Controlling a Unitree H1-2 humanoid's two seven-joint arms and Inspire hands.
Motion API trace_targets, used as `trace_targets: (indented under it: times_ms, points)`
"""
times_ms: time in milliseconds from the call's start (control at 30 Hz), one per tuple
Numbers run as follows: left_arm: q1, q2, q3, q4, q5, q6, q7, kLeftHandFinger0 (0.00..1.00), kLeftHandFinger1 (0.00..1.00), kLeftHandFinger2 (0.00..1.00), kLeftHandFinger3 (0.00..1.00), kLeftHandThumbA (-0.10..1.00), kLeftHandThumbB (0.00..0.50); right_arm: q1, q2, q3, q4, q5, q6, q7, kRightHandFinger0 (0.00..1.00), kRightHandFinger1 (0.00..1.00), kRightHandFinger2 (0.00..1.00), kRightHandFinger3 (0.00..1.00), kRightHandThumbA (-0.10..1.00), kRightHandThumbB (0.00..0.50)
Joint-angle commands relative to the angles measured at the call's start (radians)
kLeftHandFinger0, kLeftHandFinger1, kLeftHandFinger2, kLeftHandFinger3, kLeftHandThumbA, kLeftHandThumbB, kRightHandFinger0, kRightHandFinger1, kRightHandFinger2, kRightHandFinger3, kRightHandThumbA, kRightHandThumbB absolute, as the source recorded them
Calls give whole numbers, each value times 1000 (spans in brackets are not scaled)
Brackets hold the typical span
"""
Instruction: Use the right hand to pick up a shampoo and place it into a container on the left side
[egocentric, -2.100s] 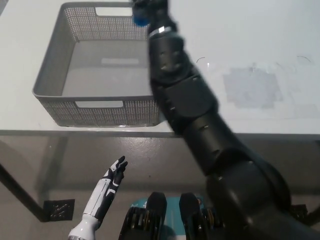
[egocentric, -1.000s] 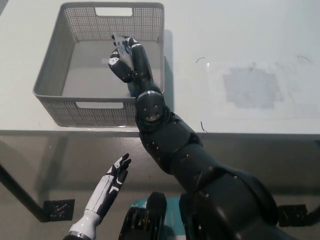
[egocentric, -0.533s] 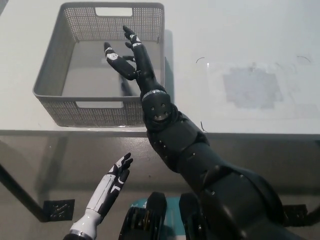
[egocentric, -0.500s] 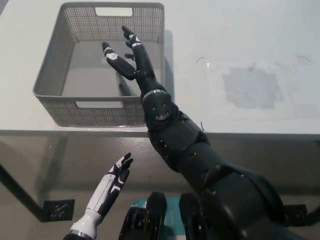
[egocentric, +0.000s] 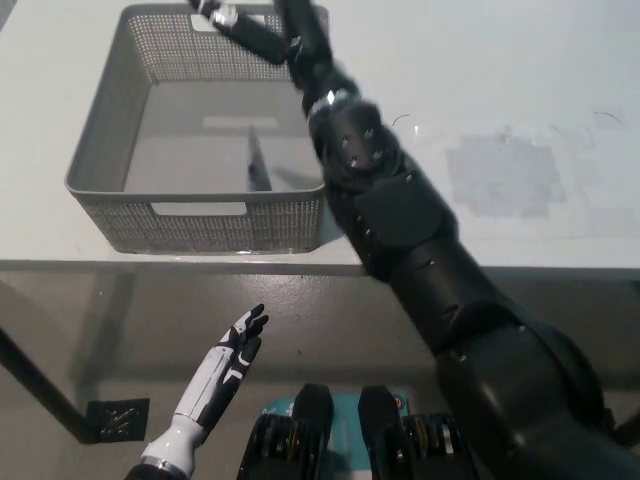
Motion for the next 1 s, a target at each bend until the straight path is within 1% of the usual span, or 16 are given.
trace_targets:
  times_ms: [0,100,233,367,433,467,500,533,567,700,733,800,833,867,933,967]
  points:
    - [-38,15,-4,-11,-8,-30,-17,1000,1000,1000,1000,1000,217,-52,-53,-29,-365,53,111,61,1000,1000,1000,1000,1000,433]
    - [-38,14,-5,-12,0,-28,-13,1000,1000,1000,1000,1000,221,-33,-76,-46,-495,78,151,70,1000,1000,1000,1000,1000,415]
    - [-44,18,-8,-9,14,-26,-11,1000,1000,1000,1000,1000,209,13,-125,-66,-706,90,225,77,1000,1000,1000,1000,993,470]
    - [-42,17,-6,-11,8,-11,-14,1000,1000,1000,1000,1000,209,135,-185,-76,-940,111,272,100,1000,1000,1000,1000,950,418]
    - [-48,23,-3,-8,6,-12,-16,1000,1000,1000,1000,1000,208,193,-200,-81,-1019,123,285,103,1000,1000,1000,1000,942,415]
    - [-47,24,-3,-8,7,-15,-17,1000,1000,1000,1000,1000,206,244,-211,-83,-1081,134,295,107,1000,1000,1000,1000,944,422]
    - [-45,27,-3,-10,7,-14,-19,1000,1000,1000,1000,1000,206,261,-213,-83,-1102,136,300,106,1000,1000,1000,1000,1000,484]
    - [-47,30,-2,-10,3,-16,-21,1000,1000,1000,1000,1000,205,339,-228,-84,-1162,147,285,114,1000,1000,1000,1000,947,416]
    - [-43,29,-2,-14,4,-13,-20,1000,1000,1000,1000,1000,207,406,-241,-84,-1208,157,275,122,1000,1000,1000,1000,945,393]
    - [-45,23,-2,-9,-1,-20,-19,1000,1000,1000,1000,1000,216,620,-277,-80,-1307,217,237,148,1000,1000,1000,1000,907,379]
    - [-47,23,-2,-8,-2,-20,-20,1000,1000,1000,1000,1000,219,691,-282,-74,-1322,213,231,151,1000,1000,1000,1000,919,400]
    - [-47,22,1,-7,-11,-21,-21,1000,1000,1000,1000,1000,215,763,-290,-63,-1317,222,207,162,1000,1000,1000,1000,926,411]
    - [-49,26,2,2,-12,-39,-22,1000,1000,1000,1000,1000,197,826,-302,-50,-1284,202,152,176,1000,1000,1000,1000,914,418]
    - [-41,26,2,-9,-13,-24,-24,1000,1000,1000,1000,1000,206,892,-309,-41,-1246,201,103,189,1000,1000,1000,1000,957,405]
    - [-40,23,4,-10,-14,-17,-23,1000,1000,1000,1000,1000,207,943,-319,-33,-1220,213,84,201,1000,1000,1000,1000,961,396]
    - [-39,21,6,-7,-19,-19,-22,1000,1000,1000,1000,1000,211,982,-319,-26,-1194,206,69,205,1000,1000,1000,1000,985,375]
